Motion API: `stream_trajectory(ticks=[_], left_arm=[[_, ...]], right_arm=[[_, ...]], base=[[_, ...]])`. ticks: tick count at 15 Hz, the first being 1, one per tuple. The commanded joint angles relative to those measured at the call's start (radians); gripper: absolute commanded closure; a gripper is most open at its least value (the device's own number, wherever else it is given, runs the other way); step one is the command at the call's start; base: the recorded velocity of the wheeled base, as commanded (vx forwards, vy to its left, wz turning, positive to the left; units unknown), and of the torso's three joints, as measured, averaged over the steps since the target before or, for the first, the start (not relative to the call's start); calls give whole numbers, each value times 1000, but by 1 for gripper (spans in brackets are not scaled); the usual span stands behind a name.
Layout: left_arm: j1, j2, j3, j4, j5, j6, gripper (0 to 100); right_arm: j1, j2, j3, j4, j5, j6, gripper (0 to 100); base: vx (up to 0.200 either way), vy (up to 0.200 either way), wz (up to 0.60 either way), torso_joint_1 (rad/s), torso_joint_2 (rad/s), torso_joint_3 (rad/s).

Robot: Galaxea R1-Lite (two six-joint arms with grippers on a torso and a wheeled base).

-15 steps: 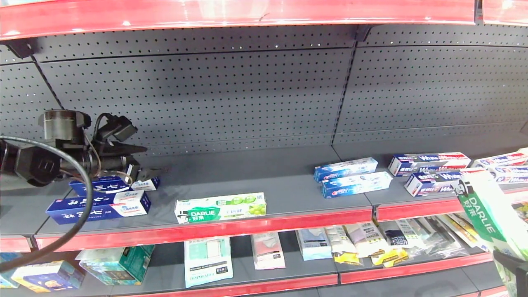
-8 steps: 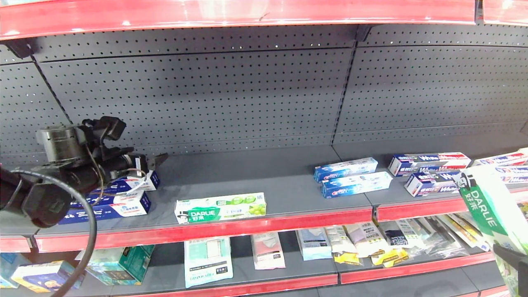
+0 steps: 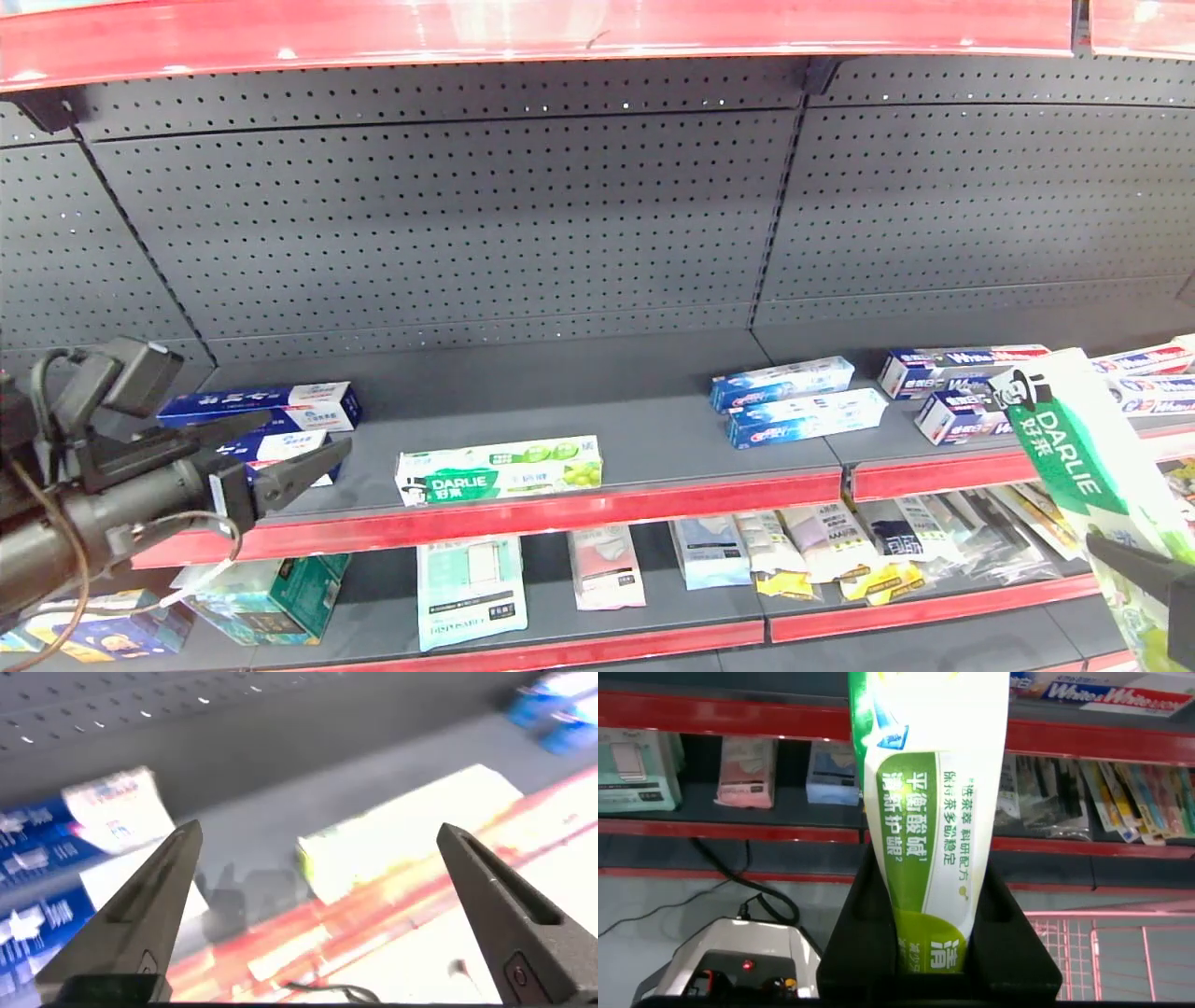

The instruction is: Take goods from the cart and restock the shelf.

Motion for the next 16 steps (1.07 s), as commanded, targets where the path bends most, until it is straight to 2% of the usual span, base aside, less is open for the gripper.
stream_trajectory(ticks=[1,3,4,6,7,8,10,11,14,16], left_arm=[[-4,-358,70,253,-33,0,0],[-34,-552,62,486,-36,2,0],[-90,-706,57,651,-36,2,0],[-150,-921,17,906,-34,2,0],[-151,-971,7,970,-27,3,0],[-143,-1056,-6,1050,18,2,0],[-142,-1100,2,1055,167,-14,0],[-142,-1121,5,1056,205,-30,0],[-156,-1240,5,1130,210,-26,0],[-232,-1237,-15,1162,196,-24,0]], right_arm=[[23,2,-27,1,10,0,100],[46,-3,-34,5,11,-2,100],[66,-6,-40,5,13,-5,100],[90,-7,-42,4,14,-6,100],[98,-7,-42,4,16,-8,100],[109,-9,-40,4,14,-17,100],[109,-10,-40,4,16,-46,100],[109,-9,-43,2,18,-52,100],[109,-9,-53,-1,16,-57,100],[107,-9,-63,-1,16,-55,100]], base=[[0,0,0,0,0,0],[0,0,0,0,0,0],[0,0,0,0,0,0],[0,0,0,0,0,0],[0,0,0,0,0,0],[0,0,0,0,0,0],[0,0,0,0,0,0],[0,0,0,0,0,0],[0,0,0,0,0,0],[0,0,0,0,0,0]])
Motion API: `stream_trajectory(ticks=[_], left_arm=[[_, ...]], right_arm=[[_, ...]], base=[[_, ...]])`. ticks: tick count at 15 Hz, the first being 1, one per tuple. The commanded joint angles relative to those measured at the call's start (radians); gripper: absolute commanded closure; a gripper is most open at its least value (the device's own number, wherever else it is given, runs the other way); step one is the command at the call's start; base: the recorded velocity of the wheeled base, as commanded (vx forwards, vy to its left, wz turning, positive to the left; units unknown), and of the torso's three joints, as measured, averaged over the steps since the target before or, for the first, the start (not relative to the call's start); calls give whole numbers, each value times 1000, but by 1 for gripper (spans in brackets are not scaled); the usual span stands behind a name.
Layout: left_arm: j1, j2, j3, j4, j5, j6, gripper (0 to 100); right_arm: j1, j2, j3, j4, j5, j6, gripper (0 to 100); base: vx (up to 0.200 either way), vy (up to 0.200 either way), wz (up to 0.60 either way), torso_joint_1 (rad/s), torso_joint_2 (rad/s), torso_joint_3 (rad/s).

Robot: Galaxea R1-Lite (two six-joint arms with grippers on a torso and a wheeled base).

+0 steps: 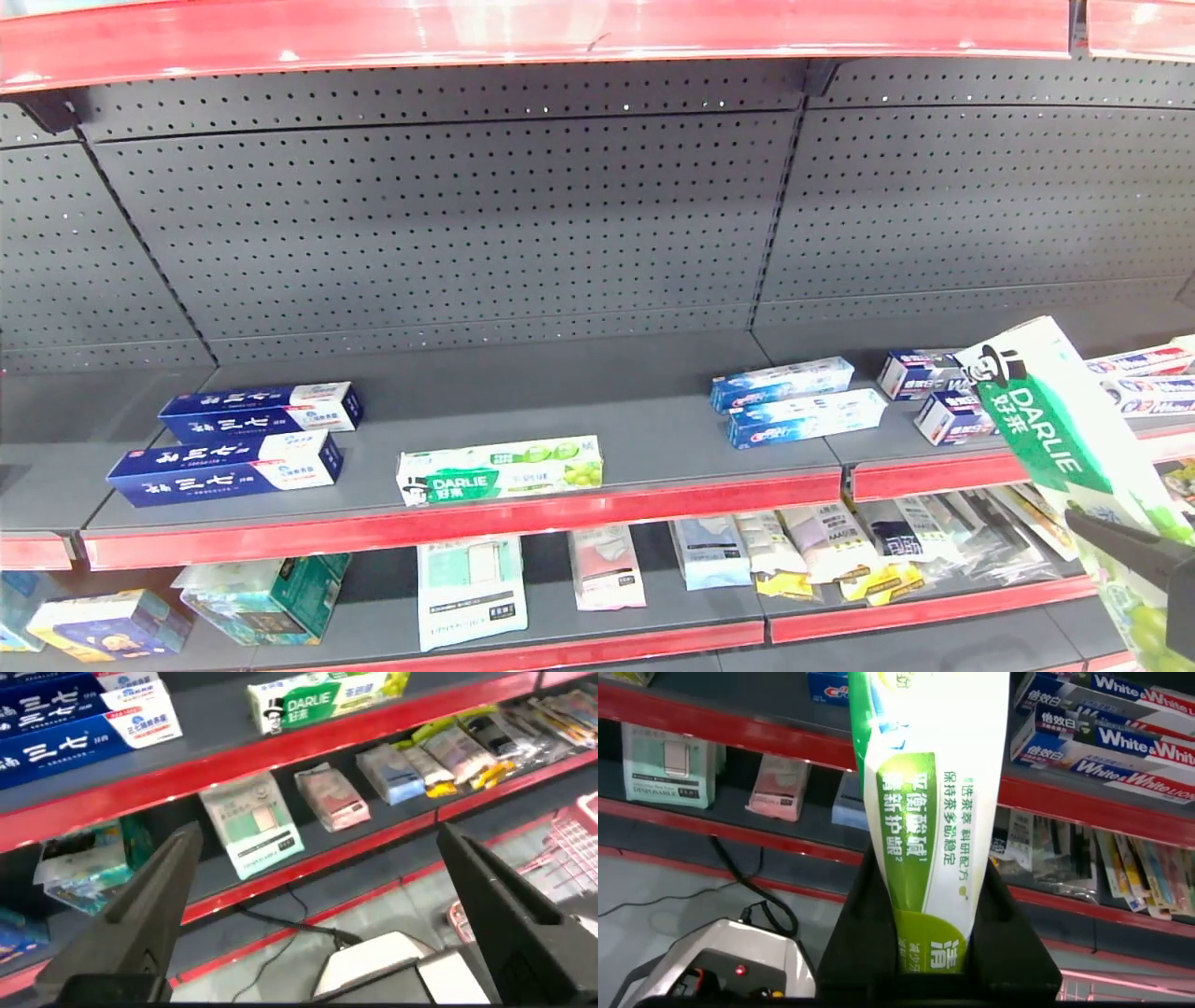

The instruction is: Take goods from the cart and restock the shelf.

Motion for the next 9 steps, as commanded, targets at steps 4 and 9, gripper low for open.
stream_trajectory(ticks=[4,9], left_arm=[[-93,-47,-5,24,2,22,0],[-93,-50,-3,40,7,48,0]], right_arm=[[-1,8,-30,-1,0,0,100],[0,22,-29,0,0,-1,100]], base=[[0,0,0,0,0,0],[0,0,360,1,-1,1]])
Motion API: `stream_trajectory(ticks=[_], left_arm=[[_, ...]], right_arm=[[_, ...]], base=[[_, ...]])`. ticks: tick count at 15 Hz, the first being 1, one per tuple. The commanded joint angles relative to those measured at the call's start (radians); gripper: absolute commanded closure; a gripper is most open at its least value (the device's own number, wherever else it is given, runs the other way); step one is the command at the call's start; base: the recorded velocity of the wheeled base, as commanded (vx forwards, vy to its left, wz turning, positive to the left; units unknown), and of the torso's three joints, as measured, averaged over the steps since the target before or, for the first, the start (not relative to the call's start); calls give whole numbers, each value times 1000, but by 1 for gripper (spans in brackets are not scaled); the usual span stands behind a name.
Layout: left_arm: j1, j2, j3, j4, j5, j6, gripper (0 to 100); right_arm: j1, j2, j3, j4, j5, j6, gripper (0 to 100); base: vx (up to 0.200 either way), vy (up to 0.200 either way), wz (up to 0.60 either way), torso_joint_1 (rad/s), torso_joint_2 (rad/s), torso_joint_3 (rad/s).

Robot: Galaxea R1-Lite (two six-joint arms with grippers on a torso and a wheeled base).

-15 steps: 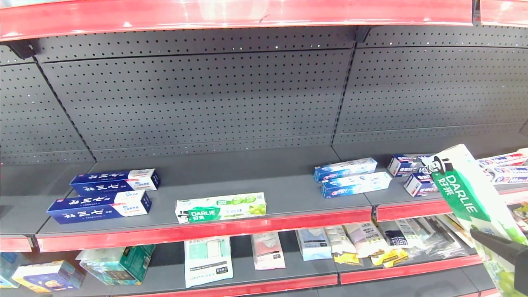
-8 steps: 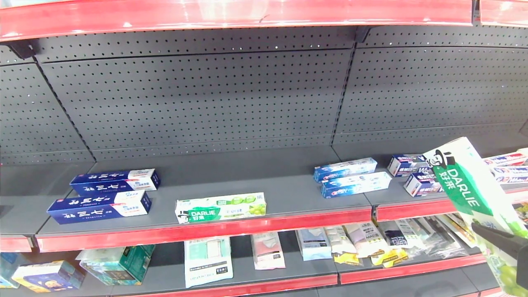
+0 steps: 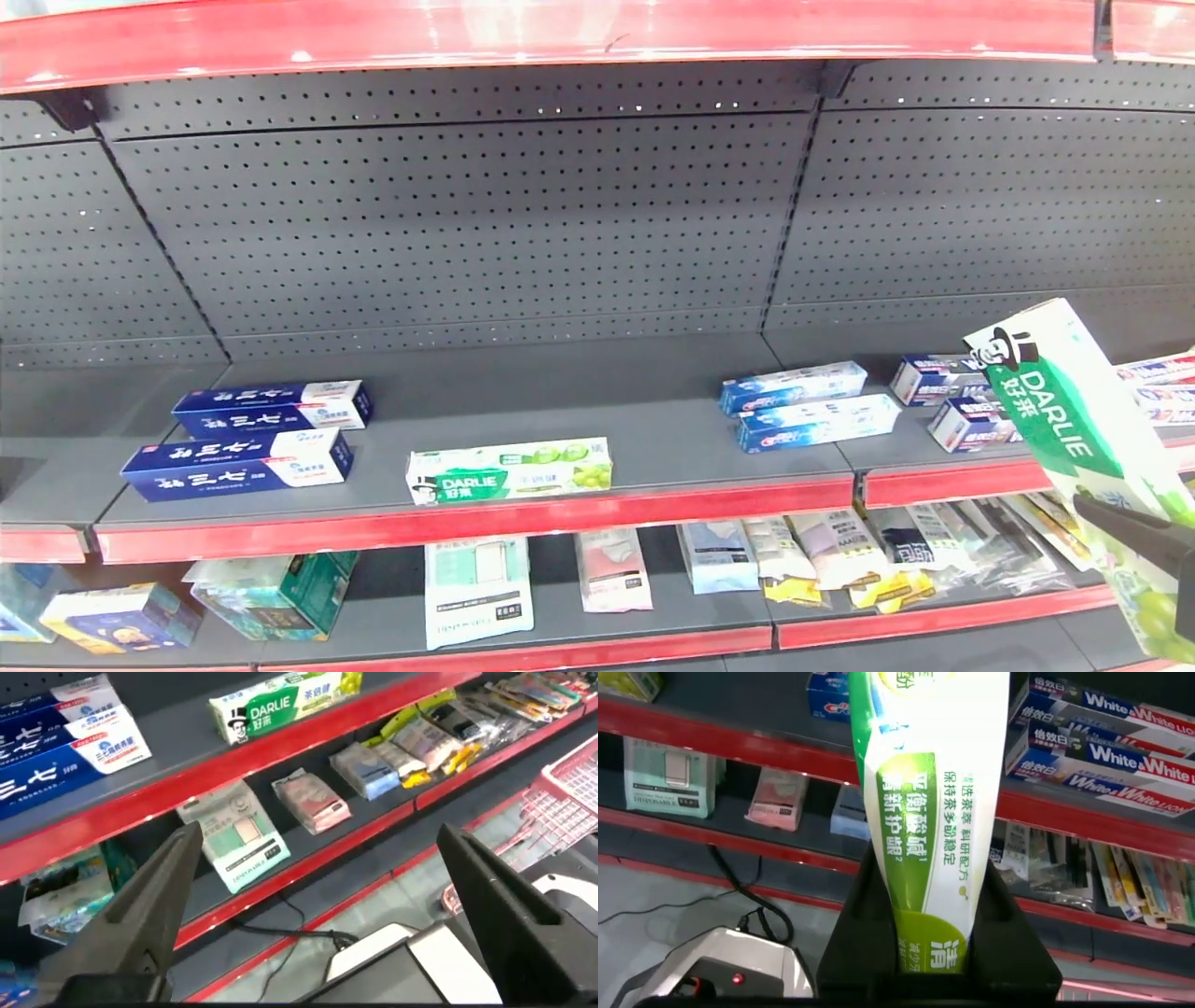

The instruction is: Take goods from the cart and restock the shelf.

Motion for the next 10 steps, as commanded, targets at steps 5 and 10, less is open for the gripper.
stream_trajectory(ticks=[5,10], left_arm=[[0,4,1,1,3,0,0],[0,-40,36,-10,31,1,0]], right_arm=[[2,10,0,1,1,-1,100],[73,38,-61,1,2,-40,100]], base=[[0,0,480,5,4,0],[0,0,0,0,0,0]])
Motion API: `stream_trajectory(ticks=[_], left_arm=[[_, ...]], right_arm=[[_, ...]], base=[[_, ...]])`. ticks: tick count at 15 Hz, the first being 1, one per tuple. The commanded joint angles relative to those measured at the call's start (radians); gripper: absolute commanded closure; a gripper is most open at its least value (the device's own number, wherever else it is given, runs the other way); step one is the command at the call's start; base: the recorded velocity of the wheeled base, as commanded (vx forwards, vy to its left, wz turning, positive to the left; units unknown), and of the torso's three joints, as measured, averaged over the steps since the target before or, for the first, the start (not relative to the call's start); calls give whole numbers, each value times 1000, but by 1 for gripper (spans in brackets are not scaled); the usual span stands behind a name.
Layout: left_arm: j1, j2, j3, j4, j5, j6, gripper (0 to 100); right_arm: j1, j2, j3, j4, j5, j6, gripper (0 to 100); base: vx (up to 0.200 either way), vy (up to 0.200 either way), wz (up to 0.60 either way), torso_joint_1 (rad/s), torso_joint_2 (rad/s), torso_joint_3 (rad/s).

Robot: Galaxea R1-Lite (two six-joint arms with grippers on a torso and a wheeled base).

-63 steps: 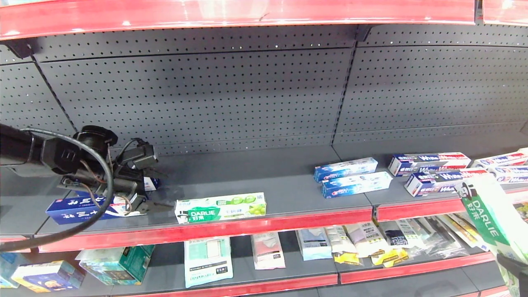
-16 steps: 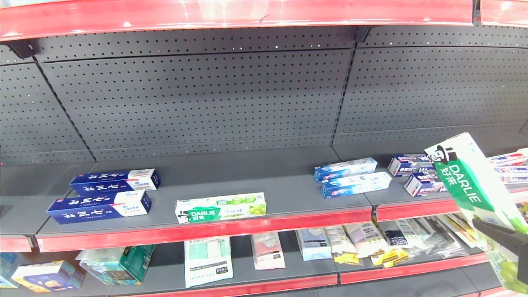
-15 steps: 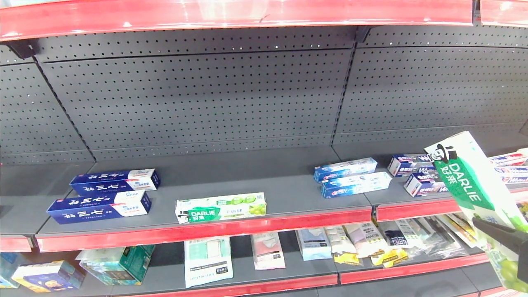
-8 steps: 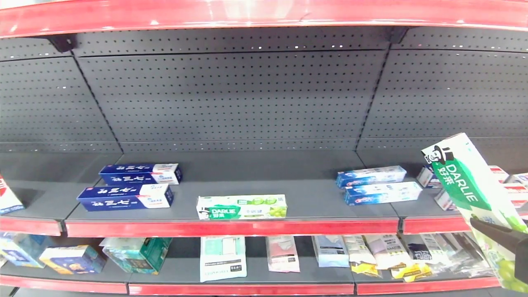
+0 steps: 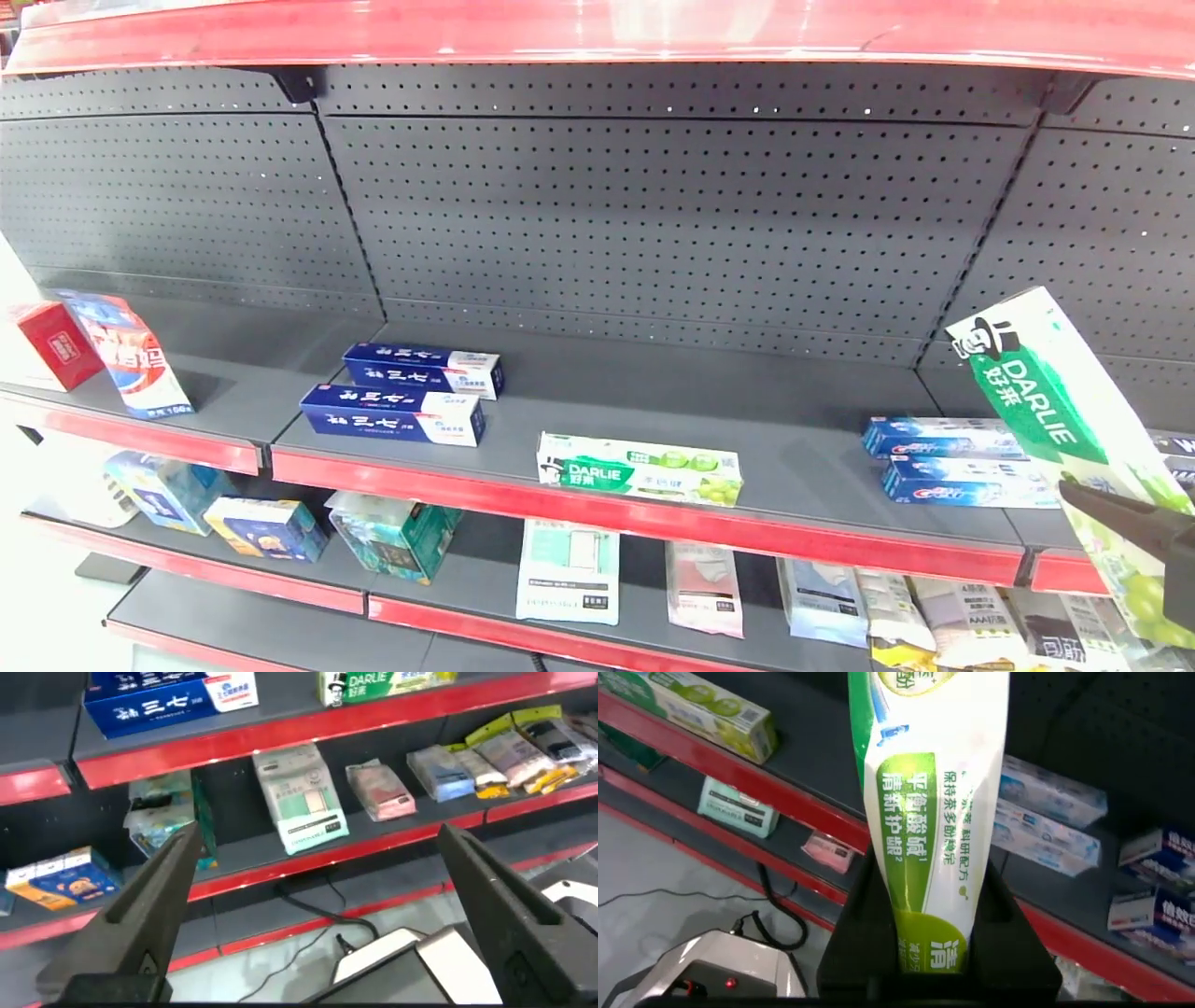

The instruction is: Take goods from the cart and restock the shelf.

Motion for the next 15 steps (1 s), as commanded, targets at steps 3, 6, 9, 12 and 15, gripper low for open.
stream_trajectory(ticks=[3,6,9,12,15], left_arm=[[0,-21,73,-68,21,3,0],[0,-21,201,-268,65,-11,0],[0,-21,222,-320,152,-86,0],[0,-21,210,-335,117,-86,0],[0,-21,221,-335,143,-102,0]], right_arm=[[149,138,-115,-1,-1,-27,100],[175,285,-201,-4,66,-36,100],[109,428,-299,-7,126,-73,100],[28,550,-379,-8,181,-147,100],[24,575,-393,-13,190,-151,100]], base=[[0,0,0,0,0,0],[0,0,0,0,0,0],[0,0,0,0,0,0],[0,0,0,0,0,0],[0,0,0,0,0,0]])
